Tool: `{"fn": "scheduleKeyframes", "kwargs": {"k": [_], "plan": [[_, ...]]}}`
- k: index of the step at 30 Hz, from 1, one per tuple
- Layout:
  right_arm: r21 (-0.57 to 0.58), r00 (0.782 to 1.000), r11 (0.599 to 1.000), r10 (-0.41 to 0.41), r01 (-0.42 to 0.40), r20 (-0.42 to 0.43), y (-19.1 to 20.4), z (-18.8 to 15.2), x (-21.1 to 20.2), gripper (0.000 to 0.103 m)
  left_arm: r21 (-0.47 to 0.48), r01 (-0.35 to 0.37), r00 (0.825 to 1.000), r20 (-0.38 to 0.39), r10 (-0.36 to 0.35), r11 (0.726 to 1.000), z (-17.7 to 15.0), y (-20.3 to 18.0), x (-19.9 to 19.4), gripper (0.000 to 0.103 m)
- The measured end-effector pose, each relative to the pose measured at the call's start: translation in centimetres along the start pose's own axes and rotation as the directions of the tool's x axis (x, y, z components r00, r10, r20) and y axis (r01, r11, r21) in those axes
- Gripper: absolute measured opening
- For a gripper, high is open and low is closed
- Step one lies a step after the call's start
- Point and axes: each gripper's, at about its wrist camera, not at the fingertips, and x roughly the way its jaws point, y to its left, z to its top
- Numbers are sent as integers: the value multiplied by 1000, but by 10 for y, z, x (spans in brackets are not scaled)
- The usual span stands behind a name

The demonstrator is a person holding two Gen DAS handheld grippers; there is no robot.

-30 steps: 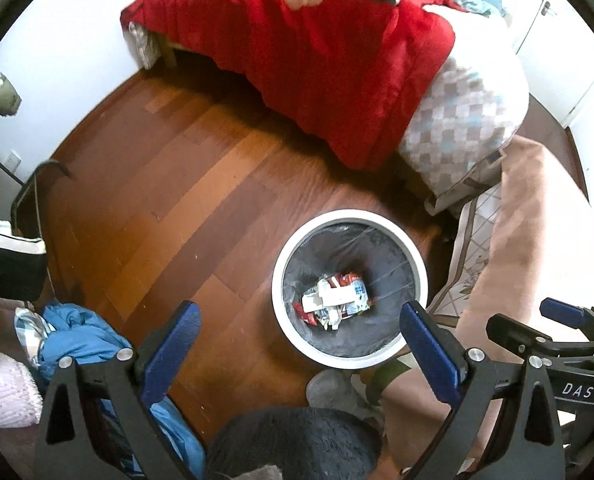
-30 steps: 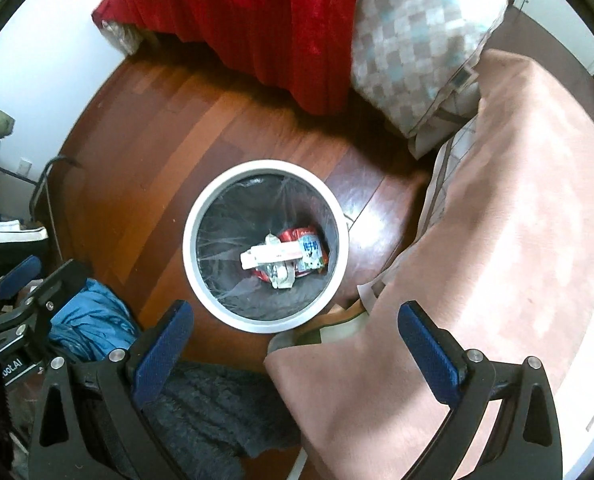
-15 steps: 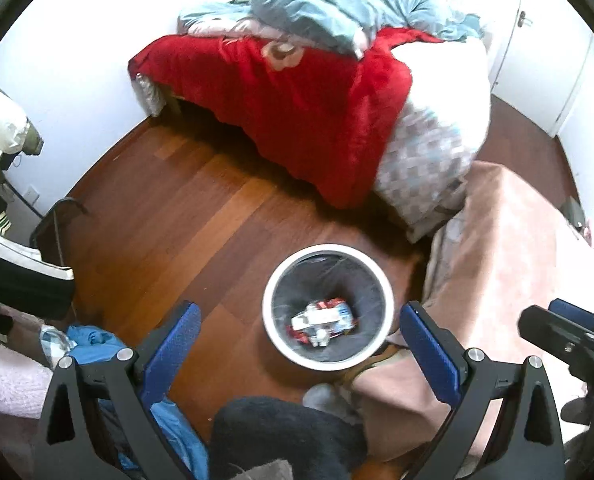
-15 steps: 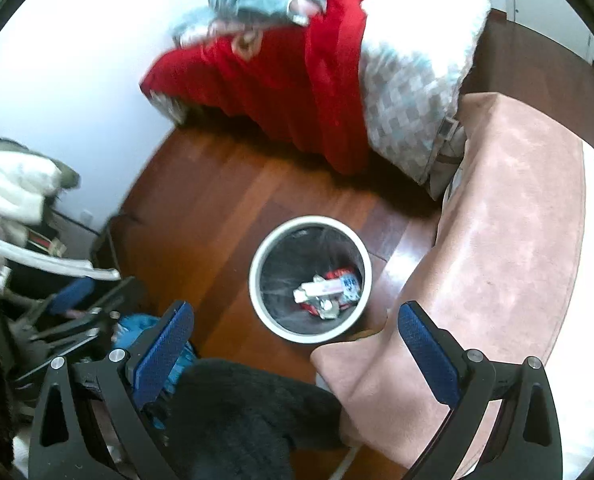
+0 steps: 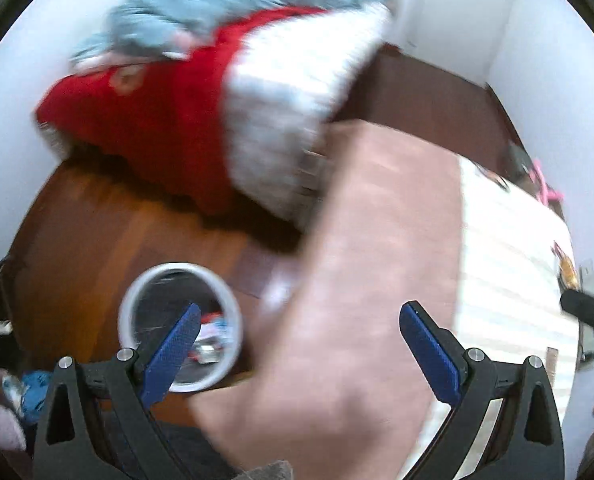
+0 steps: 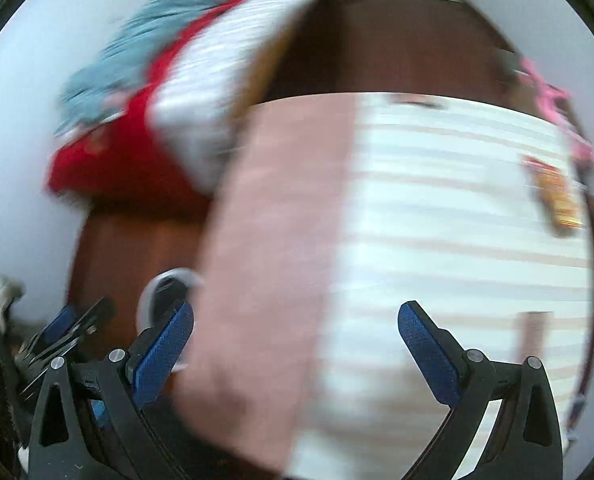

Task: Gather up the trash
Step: 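Grasp the orange snack bag with the right tool while the left tool grasps the clear plastic tray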

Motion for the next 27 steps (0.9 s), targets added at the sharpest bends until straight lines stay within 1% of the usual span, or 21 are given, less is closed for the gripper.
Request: {"fn": "scheduleKeyframes", "kwargs": {"k": [1, 3, 4, 7, 8, 9, 11, 14, 15, 16, 17, 18, 19, 22, 25, 27], "plan": [[45, 999, 998, -36, 36, -1, -31, 12, 3, 103, 19, 16, 1000, -18, -15, 1000, 4, -24, 13, 101], [108, 996, 990, -85, 85, -6, -81, 33, 9, 103, 53, 43, 998, -52, -40, 998, 13, -63, 35, 101], [146, 993, 982, -121, 121, -15, -114, 46, 16, 103, 69, 56, 997, -64, -51, 996, 18, -84, 48, 101], [217, 985, 961, -165, 171, -44, -181, 76, 37, 103, 112, 78, 993, -102, -67, 991, 31, -135, 80, 101], [230, 985, 958, -165, 173, -52, -192, 84, 44, 103, 124, 79, 992, -108, -66, 989, 35, -146, 89, 101], [239, 984, 955, -169, 178, -60, -208, 91, 52, 103, 146, 69, 991, -123, -51, 987, 40, -163, 103, 101], [235, 980, 952, -179, 195, -87, -231, 108, 73, 103, 166, 76, 988, -149, -51, 983, 49, -185, 120, 101], [224, 979, 955, -172, 193, -111, -252, 118, 101, 102, 186, 87, 985, -166, -56, 979, 53, -208, 133, 101], [215, 978, 957, -172, 194, -117, -254, 120, 108, 97, 201, 85, 986, -157, -53, 976, 55, -216, 133, 101], [223, 984, 961, -148, 167, -98, -256, 122, 109, 95, 214, 88, 987, -151, -56, 973, 55, -224, 132, 101], [230, 984, 959, -146, 165, -97, -261, 123, 109, 93, 224, 96, 987, -148, -63, 970, 54, -231, 132, 101], [232, 985, 959, -145, 163, -93, -263, 124, 110, 84, 237, 104, 987, -144, -71, 966, 55, -238, 129, 101], [227, 985, 961, -143, 161, -91, -265, 123, 110, 63, 247, 117, 987, -140, -84, 962, 56, -245, 126, 101], [212, 985, 964, -138, 158, -107, -271, 114, 106, 47, 280, 168, 982, -134, -135, 945, 59, -271, 119, 101], [219, 980, 959, -158, 181, -120, -279, 99, 92, 44, 323, 222, 972, -151, -181, 920, 59, -300, 118, 101], [239, 979, 953, -161, 187, -124, -287, 89, 83, 44, 355, 244, 966, -166, -196, 902, 56, -319, 119, 101]]}}
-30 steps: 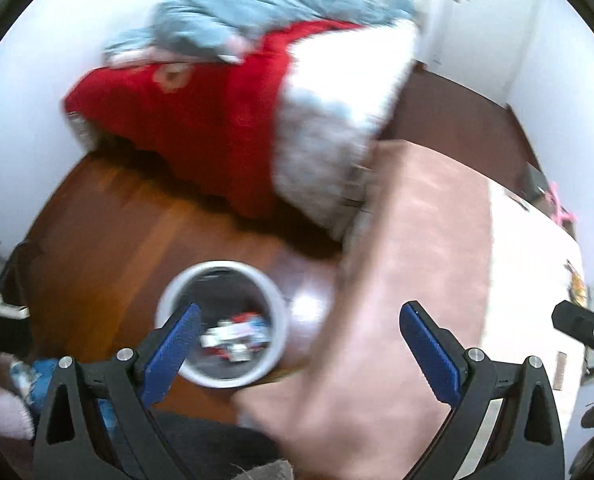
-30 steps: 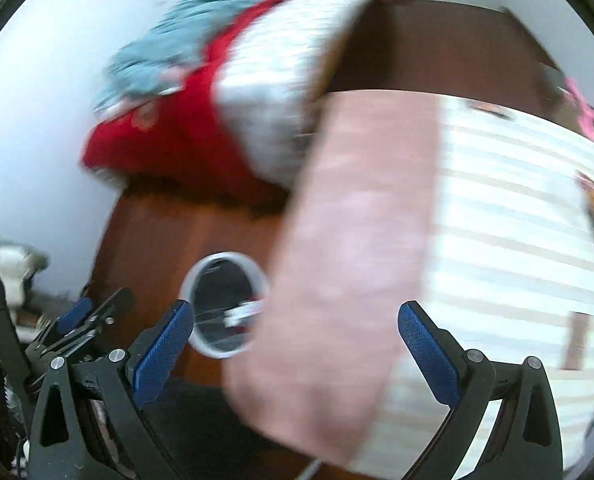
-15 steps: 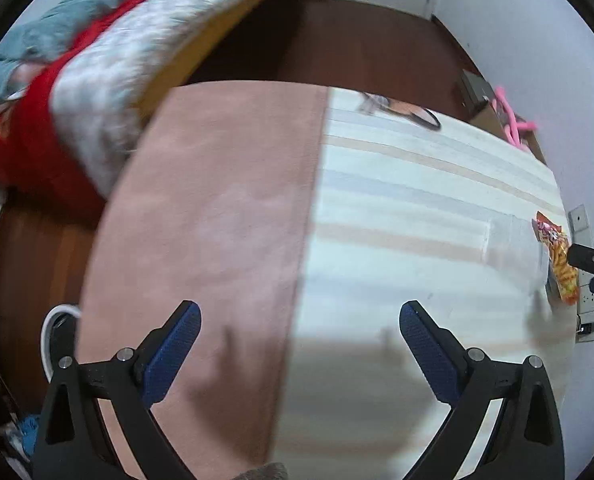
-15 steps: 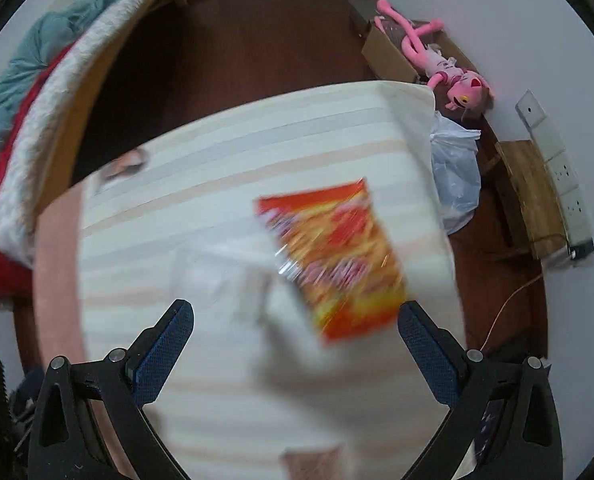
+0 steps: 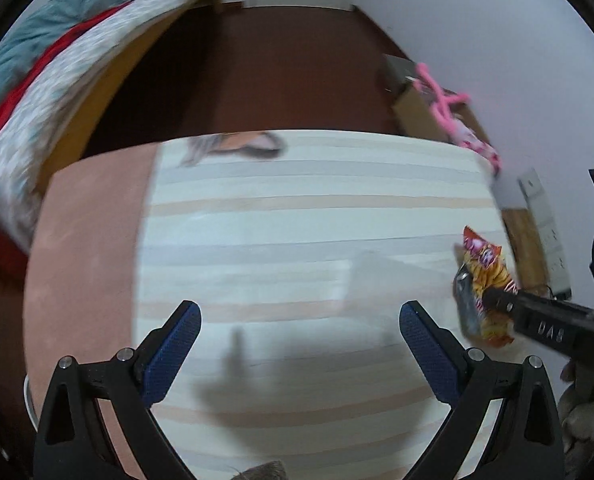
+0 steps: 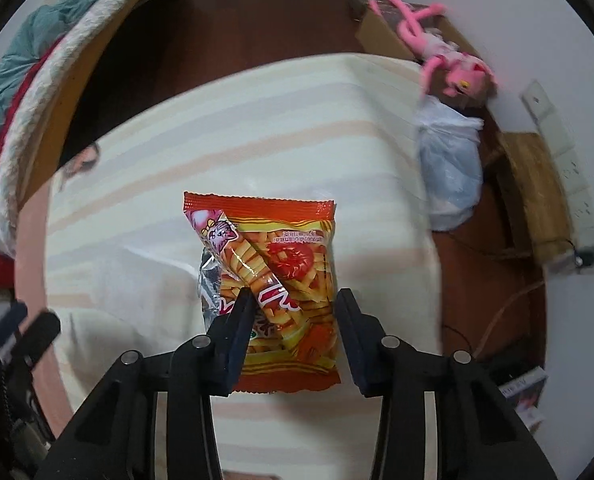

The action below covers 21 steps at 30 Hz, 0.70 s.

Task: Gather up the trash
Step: 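Grasp the orange snack bag with the right tool while the left tool grasps the clear plastic tray, then carry both items over the bin and open both tools to drop them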

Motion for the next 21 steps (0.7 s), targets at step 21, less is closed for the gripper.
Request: {"fn": "scheduleKeyframes", "kwargs": {"k": [21], "plan": [[-15, 997, 998, -55, 56, 48, -19, -26, -11, 24, 162, -46, 999, -13, 49, 986, 0, -61, 37, 72]]}}
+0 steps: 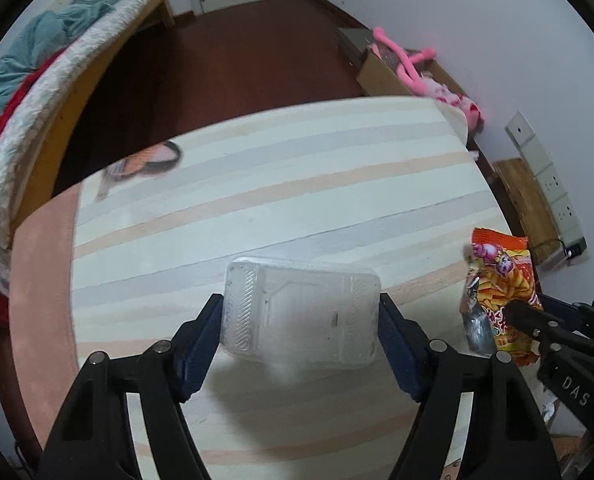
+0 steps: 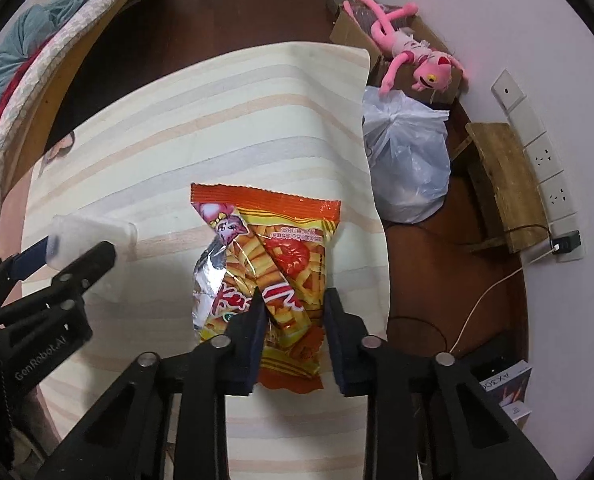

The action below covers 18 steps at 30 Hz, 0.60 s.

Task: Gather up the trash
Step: 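Carry both items over the bin and open both tools to drop them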

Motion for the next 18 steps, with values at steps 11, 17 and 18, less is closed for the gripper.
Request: {"fn": "scheduleKeyframes", "kwargs": {"k": [11, 17, 18], "plan": [[-16, 988, 996, 94, -92, 121, 23, -45, -75, 18, -113, -44, 983, 175, 64, 993, -48, 45, -96, 72], [-90, 968, 980, 189, -175, 168, 73, -84, -129, 18, -193, -49, 961, 259, 99, 980, -96, 93, -171, 72], [-104, 963, 976, 205, -189, 172, 82, -91, -137, 18, -214, -49, 956, 272, 107, 976, -105, 104, -184, 72]]}}
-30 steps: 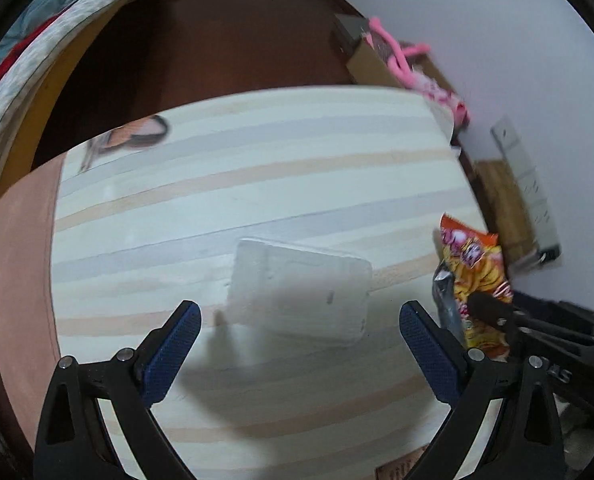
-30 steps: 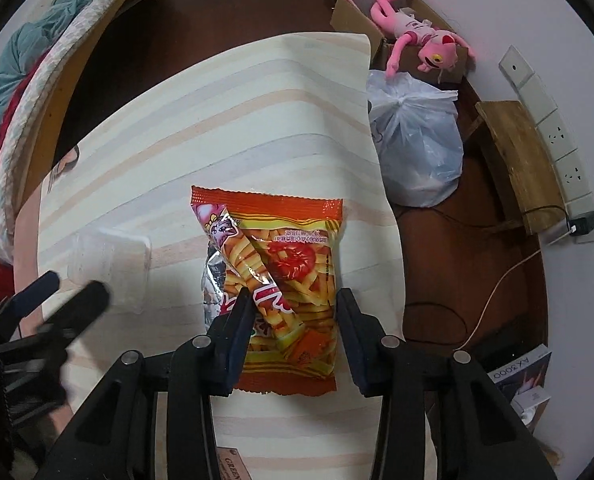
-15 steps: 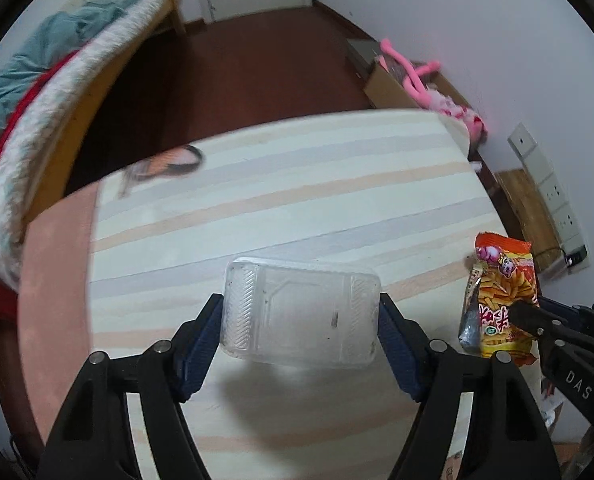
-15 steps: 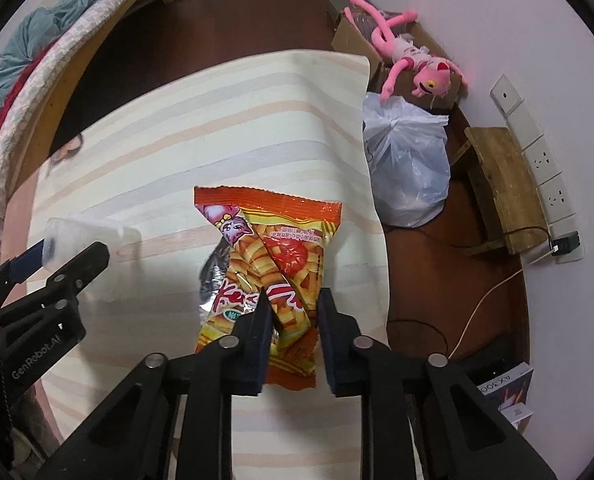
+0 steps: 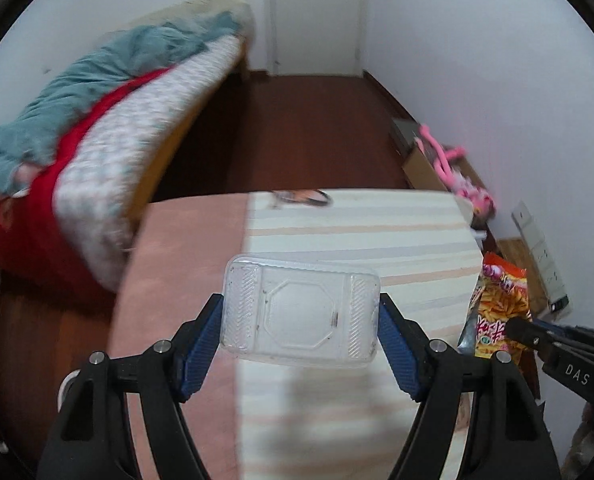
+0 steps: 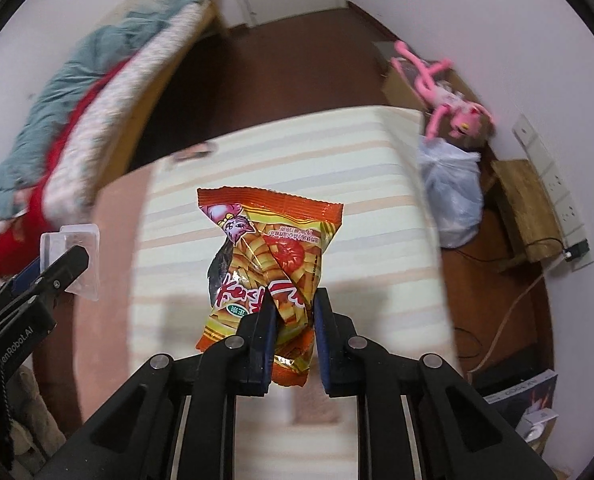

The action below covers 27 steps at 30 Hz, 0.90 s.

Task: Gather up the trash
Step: 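Carry both items over the bin and open both tools to drop them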

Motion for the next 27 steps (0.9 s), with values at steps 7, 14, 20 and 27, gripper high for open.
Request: {"fn": "scheduleKeyframes", "kwargs": {"k": [7, 14, 20, 27], "plan": [[-145, 989, 979, 149, -145, 18, 123, -45, -46, 18, -107, -64, 995, 70, 71, 992, -37, 100, -94, 72], [-265, 958, 921, 282, -284, -48, 257, -95, -51, 18, -206, -153, 982, 75, 171, 966, -79, 204, -148, 72], [-348, 939, 874, 297, -340, -170, 365, -139, -3, 18, -319, -219, 973, -4, 229, 922, -126, 302, -150, 72], [-388, 921, 863, 194, -324, -338, 457, -191, 109, 18, -406, -246, 964, -196, 179, 880, -177, 397, -84, 72]]}}
